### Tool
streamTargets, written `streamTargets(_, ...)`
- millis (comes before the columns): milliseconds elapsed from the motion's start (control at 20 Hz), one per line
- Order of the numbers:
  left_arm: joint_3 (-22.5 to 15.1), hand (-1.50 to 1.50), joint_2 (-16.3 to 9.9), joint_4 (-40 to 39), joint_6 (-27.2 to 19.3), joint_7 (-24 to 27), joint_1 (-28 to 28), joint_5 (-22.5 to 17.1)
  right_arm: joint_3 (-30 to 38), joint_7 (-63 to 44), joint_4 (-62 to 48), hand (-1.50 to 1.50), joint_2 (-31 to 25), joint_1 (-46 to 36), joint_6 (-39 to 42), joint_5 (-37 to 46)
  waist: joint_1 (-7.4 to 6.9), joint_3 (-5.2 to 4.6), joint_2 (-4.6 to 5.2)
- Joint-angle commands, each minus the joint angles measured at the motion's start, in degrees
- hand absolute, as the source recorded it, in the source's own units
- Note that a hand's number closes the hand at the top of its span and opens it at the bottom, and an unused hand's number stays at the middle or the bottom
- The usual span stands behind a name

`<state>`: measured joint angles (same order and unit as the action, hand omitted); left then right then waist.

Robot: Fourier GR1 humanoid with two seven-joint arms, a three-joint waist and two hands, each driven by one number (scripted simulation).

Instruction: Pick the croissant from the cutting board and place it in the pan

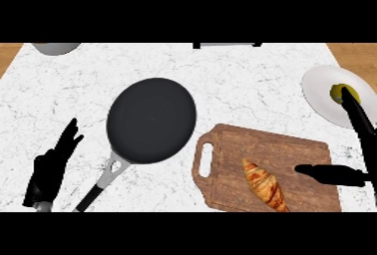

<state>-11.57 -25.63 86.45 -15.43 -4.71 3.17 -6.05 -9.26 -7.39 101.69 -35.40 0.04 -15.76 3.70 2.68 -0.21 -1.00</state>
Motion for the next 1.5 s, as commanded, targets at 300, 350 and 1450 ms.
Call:
streamTargets(300, -1.7, 0.00, 0.7, 1.2, 0.4, 0.7, 0.5, 2.4, -5.2, -21.0, 22.6, -1.50, -16.9, 9.5, 7.9, 18.8, -1.13, -0.03, 0.56)
streamTargets(350, -1.3, 0.00, -0.3, 2.0, 0.6, 0.8, 0.3, 2.9, -7.0, -21.6, 20.5, -1.50, -17.7, 8.5, 10.2, 20.3, -2.06, 0.02, 0.74)
streamTargets(1450, -0.2, 0.00, 0.1, 5.6, 5.0, -3.5, 0.4, 2.9, -32.3, -67.6, 16.1, -1.50, 4.2, -23.0, 41.8, 17.8, -3.88, 0.04, 0.77)
